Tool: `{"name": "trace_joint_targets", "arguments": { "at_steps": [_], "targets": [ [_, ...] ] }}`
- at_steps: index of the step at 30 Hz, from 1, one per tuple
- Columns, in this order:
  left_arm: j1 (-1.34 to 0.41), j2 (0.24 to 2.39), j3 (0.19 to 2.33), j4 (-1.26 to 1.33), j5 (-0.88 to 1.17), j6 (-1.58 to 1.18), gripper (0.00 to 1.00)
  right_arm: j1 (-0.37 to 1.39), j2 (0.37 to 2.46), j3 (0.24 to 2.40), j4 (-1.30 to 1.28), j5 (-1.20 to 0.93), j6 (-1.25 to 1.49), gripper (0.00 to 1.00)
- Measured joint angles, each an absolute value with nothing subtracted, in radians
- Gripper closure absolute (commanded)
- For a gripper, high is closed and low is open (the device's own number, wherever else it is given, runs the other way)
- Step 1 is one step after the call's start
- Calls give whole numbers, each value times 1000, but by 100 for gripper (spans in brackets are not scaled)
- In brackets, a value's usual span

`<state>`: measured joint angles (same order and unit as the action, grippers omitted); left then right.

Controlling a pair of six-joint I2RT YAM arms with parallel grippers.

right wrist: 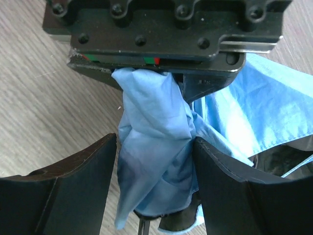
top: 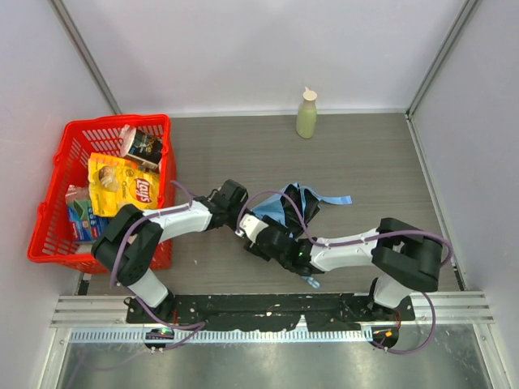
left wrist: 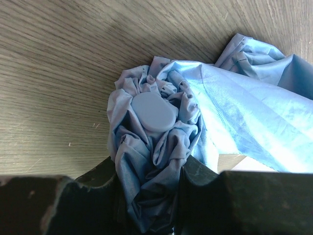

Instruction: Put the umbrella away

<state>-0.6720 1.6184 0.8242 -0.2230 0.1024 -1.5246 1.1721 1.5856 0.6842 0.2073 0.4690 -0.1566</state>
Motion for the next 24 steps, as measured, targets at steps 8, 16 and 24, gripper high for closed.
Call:
{"name": "trace_joint_targets", "arguments": {
  "at_steps": [8, 16, 24],
  "targets": [
    [-671, 1621, 828, -227, 112, -1541, 100, 1184, 1723, 717, 318, 616, -180, 70],
    [-664, 1621, 828, -221, 107, -1541, 88, 1191, 1777, 762, 299, 672, -93, 99],
    [-667, 1575, 765, -166, 97, -1506, 0, 1098, 1675, 657, 391, 445, 37, 99]
  ]
}}
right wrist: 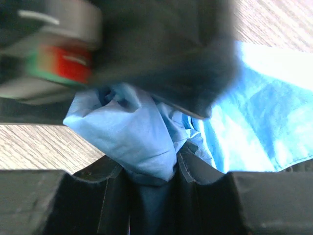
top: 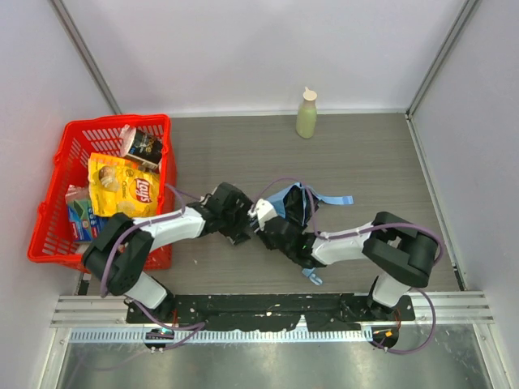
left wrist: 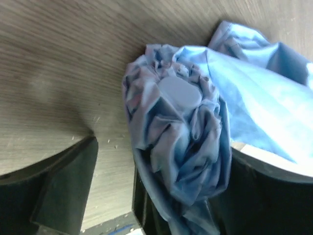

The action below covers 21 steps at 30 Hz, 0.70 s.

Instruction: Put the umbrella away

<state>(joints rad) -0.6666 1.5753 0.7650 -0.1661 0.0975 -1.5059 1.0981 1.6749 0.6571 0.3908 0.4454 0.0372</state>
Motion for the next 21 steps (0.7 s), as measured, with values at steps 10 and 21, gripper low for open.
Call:
{"name": "trace_joint_targets", "arguments": {
  "at_steps": [10, 21],
  "targets": [
    [-667, 1469, 634, 17, 49, -1457, 0, 826, 1595, 565, 492, -101, 205, 99],
    [-664, 1489, 591, 179, 57, -1447, 0, 645, 1744, 696, 437, -570, 273, 99]
  ]
}}
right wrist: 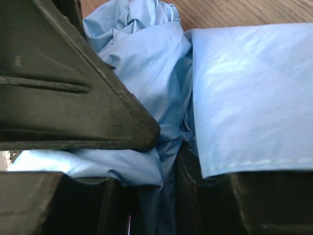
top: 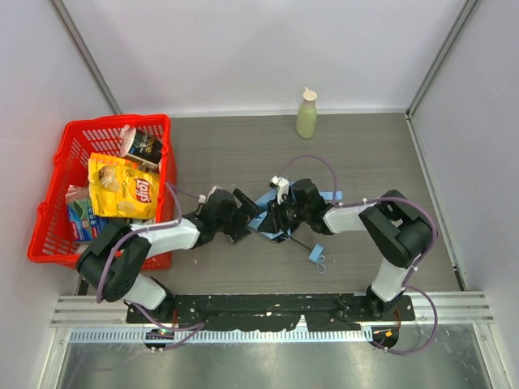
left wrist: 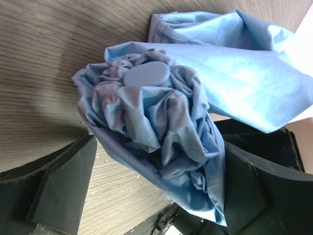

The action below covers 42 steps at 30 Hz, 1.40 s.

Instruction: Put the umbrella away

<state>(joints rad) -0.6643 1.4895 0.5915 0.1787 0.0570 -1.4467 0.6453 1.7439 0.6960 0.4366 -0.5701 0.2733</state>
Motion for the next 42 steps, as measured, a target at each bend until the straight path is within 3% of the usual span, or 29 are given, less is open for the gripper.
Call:
{"name": "trace_joint_targets", "arguments": {
  "at_steps": [6, 10, 14, 17, 32, 42],
  "targets": [
    [-656, 1342, 611, 73, 25, -1366, 1, 622, 1755, 716, 402, -620, 269, 99],
    [-655, 1166, 622, 44, -10, -1349, 13, 603, 1761, 730, 377, -643, 269, 99],
    [-656, 1106, 599, 50, -14, -1368, 7, 587, 1780, 756, 344, -679, 269, 99],
    [-671, 1155, 583, 26, -15, -1397, 0, 574, 1797, 774, 329, -713, 273, 99],
    [-695, 1478, 583, 160, -45, -1541, 0, 552, 1825, 835, 230, -767, 257, 99],
    [-657, 1647, 720, 202, -30, -1506, 21, 519, 1838, 867, 192, -780, 203, 99]
  ]
}}
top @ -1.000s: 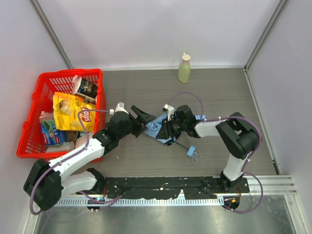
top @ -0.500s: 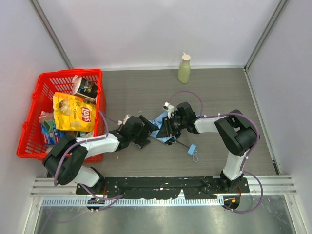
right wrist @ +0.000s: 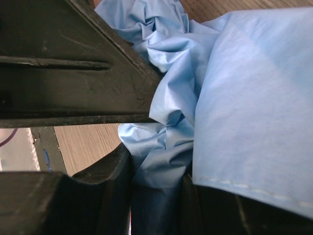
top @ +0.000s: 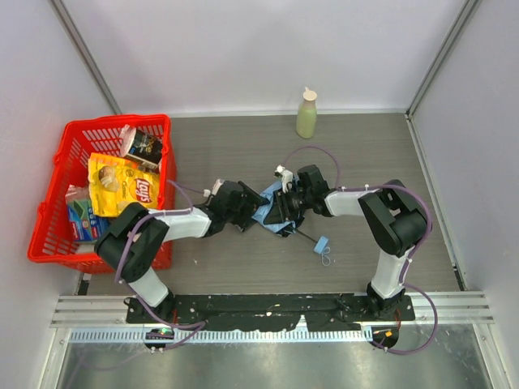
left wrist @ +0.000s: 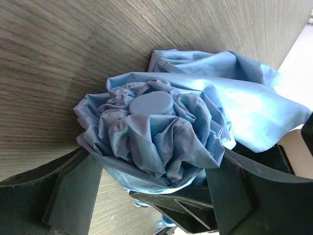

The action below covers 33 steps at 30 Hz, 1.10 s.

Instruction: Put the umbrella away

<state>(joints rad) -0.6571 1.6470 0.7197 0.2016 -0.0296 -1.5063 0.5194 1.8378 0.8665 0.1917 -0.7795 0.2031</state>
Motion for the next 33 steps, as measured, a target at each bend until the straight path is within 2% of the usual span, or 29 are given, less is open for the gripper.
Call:
{"name": "trace_joint_targets", "arguments": {
  "at_steps": [3, 7, 8, 12, 16, 17, 18, 20, 21, 22, 24, 33],
  "targets": [
    [-651, 1656, 720, 205, -15, -1489, 27, 520, 1838, 867, 190, -780, 190, 99],
    [-645, 1665, 720, 203, 0, -1460, 54, 524, 1838, 872, 179, -774, 175, 99],
    [-642, 1670, 721, 205, 4, -1459, 65, 527, 1838, 872, 179, -770, 173, 99],
    [-625, 1706, 757, 207, 43, -1455, 98, 529, 1834, 872, 174, -736, 172, 99],
    [-614, 1731, 784, 208, 81, -1453, 100, 531, 1823, 871, 168, -693, 187, 99],
    [-613, 1732, 784, 206, 87, -1449, 100, 533, 1822, 871, 167, -686, 190, 96],
    [-612, 1732, 784, 205, 92, -1441, 100, 538, 1818, 871, 164, -674, 192, 89],
    [-612, 1731, 783, 201, 94, -1433, 100, 547, 1810, 871, 157, -649, 198, 66],
    [-612, 1730, 783, 199, 95, -1432, 100, 554, 1803, 871, 149, -625, 205, 58],
    [-611, 1729, 783, 196, 98, -1431, 100, 561, 1797, 871, 143, -604, 211, 32],
    [-608, 1726, 783, 183, 102, -1427, 100, 585, 1771, 870, 124, -553, 239, 23],
    [-609, 1721, 807, 120, 109, -1410, 100, 748, 1469, 845, -113, -167, 208, 21]
  ]
}}
